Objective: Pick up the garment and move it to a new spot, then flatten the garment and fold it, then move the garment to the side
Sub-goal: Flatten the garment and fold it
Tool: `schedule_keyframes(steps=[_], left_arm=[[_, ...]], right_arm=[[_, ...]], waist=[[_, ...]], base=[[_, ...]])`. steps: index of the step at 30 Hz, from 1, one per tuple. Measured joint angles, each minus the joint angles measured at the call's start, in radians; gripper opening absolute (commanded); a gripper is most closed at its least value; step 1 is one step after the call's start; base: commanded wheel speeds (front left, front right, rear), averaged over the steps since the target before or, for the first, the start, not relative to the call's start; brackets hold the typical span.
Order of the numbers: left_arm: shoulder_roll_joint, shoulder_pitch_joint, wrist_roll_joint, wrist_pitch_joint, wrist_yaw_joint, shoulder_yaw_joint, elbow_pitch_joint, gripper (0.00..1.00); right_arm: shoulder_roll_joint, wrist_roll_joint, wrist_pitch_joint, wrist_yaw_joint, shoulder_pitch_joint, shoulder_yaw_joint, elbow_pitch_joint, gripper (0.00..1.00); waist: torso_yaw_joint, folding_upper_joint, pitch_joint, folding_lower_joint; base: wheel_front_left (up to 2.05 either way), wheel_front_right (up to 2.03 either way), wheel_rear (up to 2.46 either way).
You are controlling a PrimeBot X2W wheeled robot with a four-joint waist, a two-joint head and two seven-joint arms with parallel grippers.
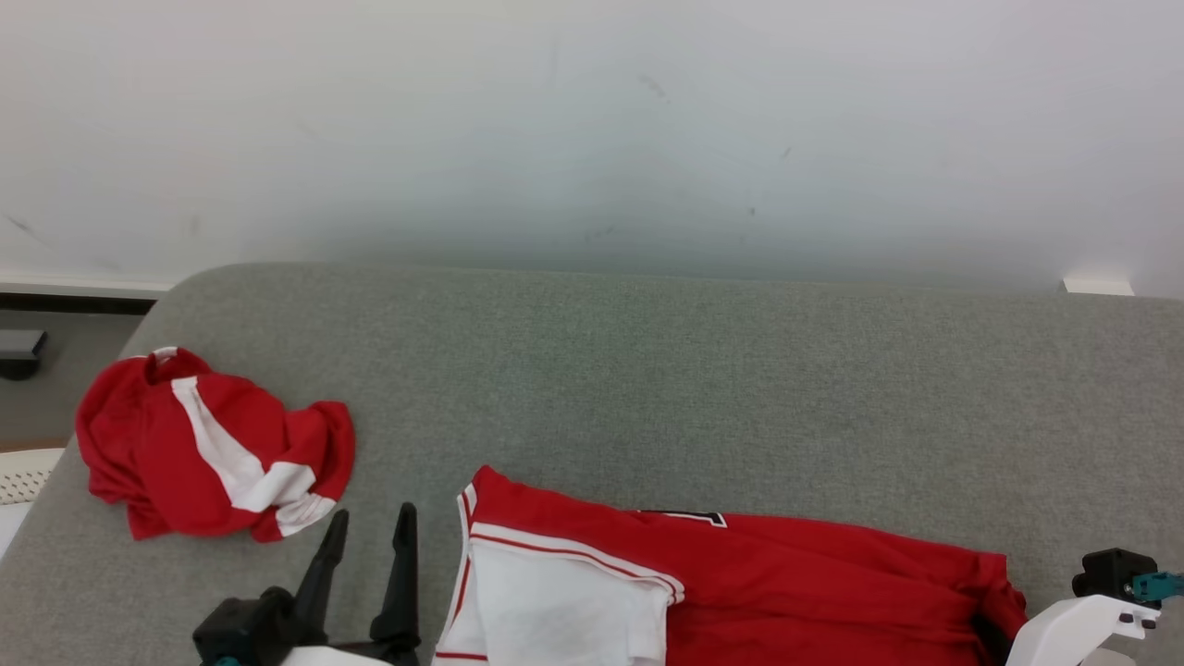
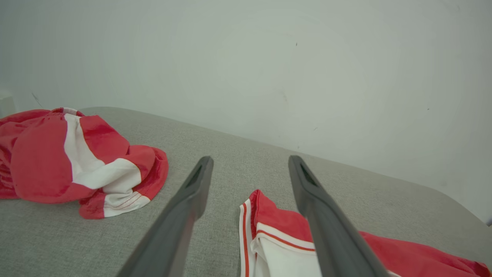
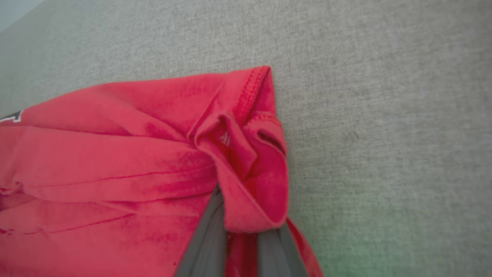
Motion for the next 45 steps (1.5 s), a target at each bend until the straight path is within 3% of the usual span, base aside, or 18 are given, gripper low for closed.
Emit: schedule_keyframes(steps=[6,13,16,21,32,38,45], left_arm=[[-0.002,0.001,0.003,0.000,-0.001,0.013,0.000,1.00],[-0.002,0.002,-0.009,0.000,0.005,0.006,0.001,1.00],[-0.002,0.005,-0.012,0.000,0.010,0.005,0.005,1.00],[-0.003,0.007,-0.012,0.000,0.011,0.005,0.012,1.00],[-0.003,-0.005,-0.015,0.000,0.008,-0.017,0.035,1.00],[-0.003,-0.012,-0.025,0.000,0.010,-0.026,0.044,1.00],[-0.003,-0.017,-0.042,-0.001,0.014,-0.041,0.049,1.00]], right_arm=[[-0.032,0.026,0.023,0.002,-0.013,0.004,-0.045,0.00],[-0.170,-0.015,0.002,0.005,-0.038,-0.071,-0.047,0.00],[-0.181,-0.022,-0.002,0.005,-0.044,-0.100,-0.071,0.00],[-0.142,0.016,0.044,0.004,-0.038,-0.110,-0.206,0.00],[-0.019,0.118,0.230,0.004,0.036,-0.003,-0.560,0.00],[0.080,0.131,0.256,0.004,0.063,0.050,-0.592,0.00],[0.184,0.126,0.205,0.004,0.062,0.091,-0.503,0.00]], waist=[[-0.005,0.0000,-0.005,0.0001],[-0.018,0.0000,-0.002,0.0001],[-0.027,0.0000,-0.001,0.0001],[-0.043,0.0000,0.001,0.0001],[-0.032,0.0000,-0.004,0.0001],[0.017,0.0000,-0.011,0.0001],[0.083,0.0000,-0.010,0.0001]], base=[[0.00,0.00,0.00],[0.00,0.00,0.00],[0.00,0.00,0.00],[0.00,0.00,0.00],[0.00,0.00,0.00],[0.00,0.00,0.00],[0.00,0.00,0.00]])
